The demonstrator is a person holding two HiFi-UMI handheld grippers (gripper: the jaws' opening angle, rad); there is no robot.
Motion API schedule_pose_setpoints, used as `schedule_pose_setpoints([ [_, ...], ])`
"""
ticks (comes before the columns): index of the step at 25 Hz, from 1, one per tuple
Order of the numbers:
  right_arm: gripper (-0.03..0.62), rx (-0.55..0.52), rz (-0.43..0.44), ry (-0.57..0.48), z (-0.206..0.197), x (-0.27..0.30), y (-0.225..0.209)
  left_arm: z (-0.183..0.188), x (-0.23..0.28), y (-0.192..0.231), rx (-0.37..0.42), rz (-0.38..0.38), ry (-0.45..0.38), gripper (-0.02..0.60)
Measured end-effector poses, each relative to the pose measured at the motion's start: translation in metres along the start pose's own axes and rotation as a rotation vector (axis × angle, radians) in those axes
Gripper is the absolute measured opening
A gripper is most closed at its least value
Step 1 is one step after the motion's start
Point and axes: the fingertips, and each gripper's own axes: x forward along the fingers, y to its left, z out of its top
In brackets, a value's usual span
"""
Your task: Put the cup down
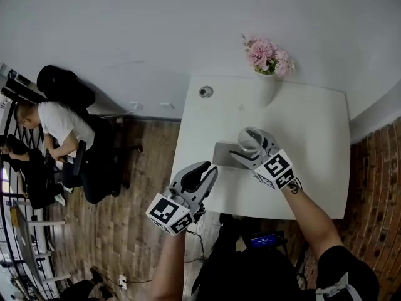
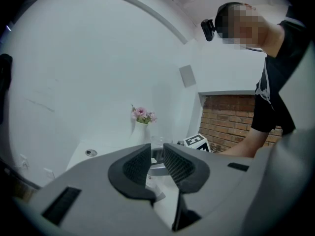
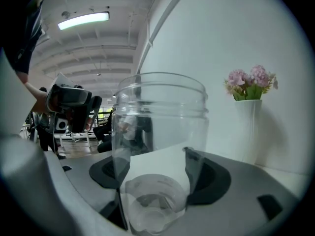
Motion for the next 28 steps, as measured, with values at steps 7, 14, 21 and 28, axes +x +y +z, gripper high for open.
schedule_pose_setpoints([
  [7,0.36,-0.023,0.004,-0.006,-0.012,0.009,-0.001,0.004,0.003,0.016,-0.004,0.009,-0.007,0.086],
  [14,0.359,-0.118,0.023,-0.052,-0.016,0.002,0.015,0.006,-0.001,0.021,-0.002,0.018,-0.006,0.086],
  [21,0.359,-0.1,0.017,-0.084,-0.018,0.0,0.017,0.006,0.0,0.022,-0.01,0.019,-0.008,0.086],
  [28,0.36,-0.083,0.009,-0.065,-0.023,0.0,0.013,0.011,-0.002,0.02,-0.003,0.017,-0.018,0.086],
])
